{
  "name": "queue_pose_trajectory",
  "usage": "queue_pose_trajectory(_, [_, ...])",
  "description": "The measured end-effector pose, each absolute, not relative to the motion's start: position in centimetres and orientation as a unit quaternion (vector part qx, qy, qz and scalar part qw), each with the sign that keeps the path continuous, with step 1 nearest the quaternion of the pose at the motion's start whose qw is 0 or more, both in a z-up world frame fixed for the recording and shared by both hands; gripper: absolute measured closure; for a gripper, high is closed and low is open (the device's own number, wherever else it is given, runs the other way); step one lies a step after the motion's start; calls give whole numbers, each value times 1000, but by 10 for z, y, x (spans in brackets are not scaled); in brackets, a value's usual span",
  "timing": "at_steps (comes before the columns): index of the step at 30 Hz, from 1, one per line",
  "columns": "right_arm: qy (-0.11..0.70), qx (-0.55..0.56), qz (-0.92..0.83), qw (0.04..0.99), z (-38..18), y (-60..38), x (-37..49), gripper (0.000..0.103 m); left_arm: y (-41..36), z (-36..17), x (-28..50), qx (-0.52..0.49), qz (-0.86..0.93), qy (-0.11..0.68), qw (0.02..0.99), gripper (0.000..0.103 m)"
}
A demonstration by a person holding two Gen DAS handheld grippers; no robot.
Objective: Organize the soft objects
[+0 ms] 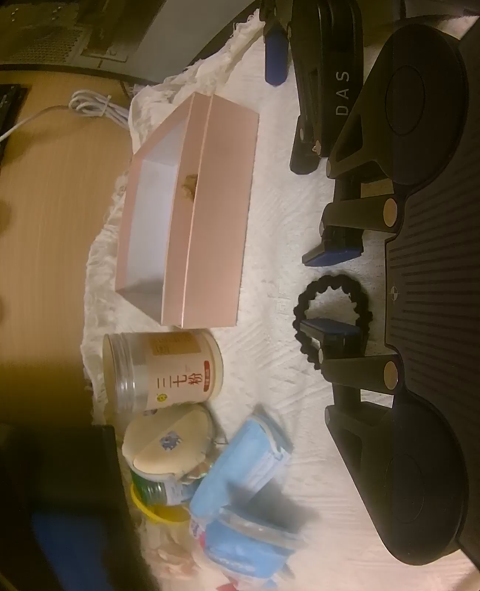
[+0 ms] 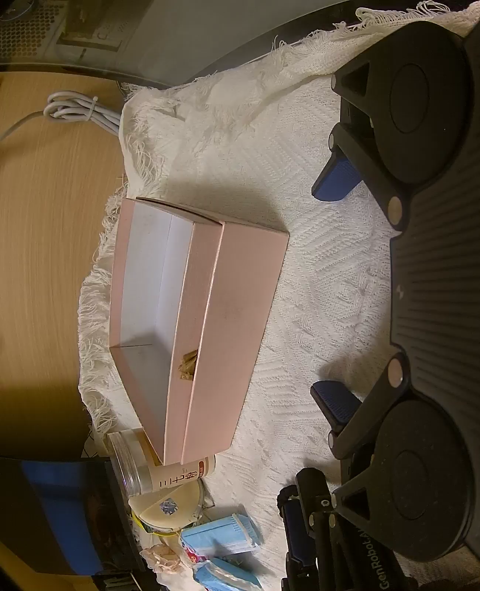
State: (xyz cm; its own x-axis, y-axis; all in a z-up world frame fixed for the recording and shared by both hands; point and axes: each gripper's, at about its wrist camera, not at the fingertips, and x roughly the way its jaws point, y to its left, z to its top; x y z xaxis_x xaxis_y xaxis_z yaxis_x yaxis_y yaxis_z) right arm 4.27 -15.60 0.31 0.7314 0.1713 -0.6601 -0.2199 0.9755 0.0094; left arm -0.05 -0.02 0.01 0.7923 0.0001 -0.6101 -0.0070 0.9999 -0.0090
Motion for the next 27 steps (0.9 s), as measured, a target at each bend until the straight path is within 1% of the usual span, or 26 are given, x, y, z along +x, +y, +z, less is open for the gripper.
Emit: queue_pose_trajectory(27, [351, -36, 105, 930, 3, -156, 42, 0, 0, 0, 0, -10, 0, 324, 946, 67])
